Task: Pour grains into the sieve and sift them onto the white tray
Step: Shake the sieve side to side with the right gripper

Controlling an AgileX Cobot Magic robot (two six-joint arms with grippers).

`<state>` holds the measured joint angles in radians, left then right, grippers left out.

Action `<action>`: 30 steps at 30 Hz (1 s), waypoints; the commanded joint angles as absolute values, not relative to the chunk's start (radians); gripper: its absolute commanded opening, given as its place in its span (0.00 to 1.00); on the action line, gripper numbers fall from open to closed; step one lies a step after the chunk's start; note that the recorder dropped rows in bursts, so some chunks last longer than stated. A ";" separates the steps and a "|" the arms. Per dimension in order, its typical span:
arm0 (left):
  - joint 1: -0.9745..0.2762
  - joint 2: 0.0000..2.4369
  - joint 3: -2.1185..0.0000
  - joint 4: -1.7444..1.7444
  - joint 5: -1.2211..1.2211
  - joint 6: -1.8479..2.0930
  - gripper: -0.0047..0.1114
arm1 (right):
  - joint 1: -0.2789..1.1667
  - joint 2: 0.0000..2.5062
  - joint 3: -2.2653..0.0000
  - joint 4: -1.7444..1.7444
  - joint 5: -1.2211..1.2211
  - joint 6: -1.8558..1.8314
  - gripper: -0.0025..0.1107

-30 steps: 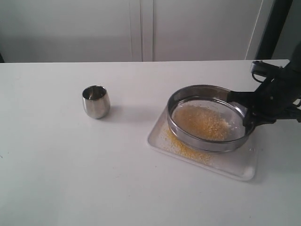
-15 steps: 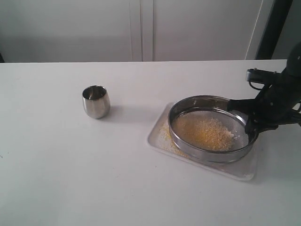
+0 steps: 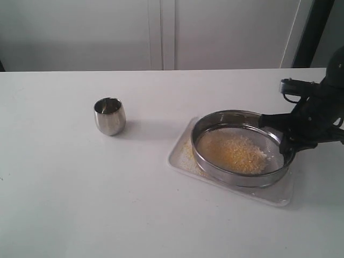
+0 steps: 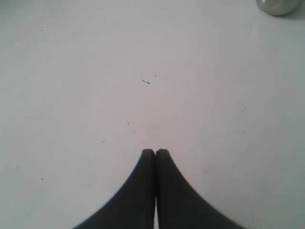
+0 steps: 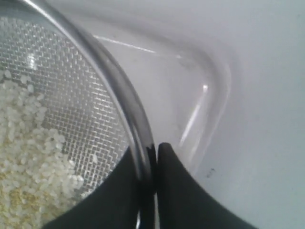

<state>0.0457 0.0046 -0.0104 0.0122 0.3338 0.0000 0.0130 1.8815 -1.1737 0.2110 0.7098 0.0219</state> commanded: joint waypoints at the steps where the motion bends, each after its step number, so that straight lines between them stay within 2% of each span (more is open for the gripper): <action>1: 0.050 0.000 0.000 0.000 0.336 0.000 0.04 | 0.010 1.862 -1.180 0.360 0.632 0.000 0.02; 6: 0.050 0.000 0.000 0.000 0.336 0.000 0.04 | -0.020 1.831 -1.171 0.184 0.718 0.029 0.02; 9: 0.050 0.000 0.000 0.000 0.336 0.000 0.04 | -0.046 1.803 -1.151 0.274 0.649 0.022 0.02; 12: 0.050 0.000 0.000 0.000 0.336 0.000 0.04 | 0.010 1.827 -1.155 0.390 0.617 -0.039 0.02; 17: 0.050 0.000 0.000 0.000 0.336 0.000 0.04 | -0.029 1.798 -1.130 0.209 0.688 0.014 0.02; 20: 0.050 0.000 0.000 0.000 0.336 0.000 0.04 | -0.047 1.774 -1.116 0.264 0.639 0.019 0.02; 23: 0.050 0.000 0.000 0.000 0.336 0.000 0.04 | 0.005 1.800 -1.120 0.340 0.592 -0.016 0.02; 27: 0.050 0.000 0.000 0.000 0.336 0.000 0.04 | -0.012 1.809 -1.122 0.245 0.693 -0.016 0.02; 30: 0.050 0.000 0.000 0.000 0.336 0.000 0.04 | -0.032 1.772 -1.098 0.249 0.639 0.000 0.02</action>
<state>0.0457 0.0046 -0.0104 0.0122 0.3323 0.0000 -0.0094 1.8139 -1.1057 0.2371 0.6867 -0.0108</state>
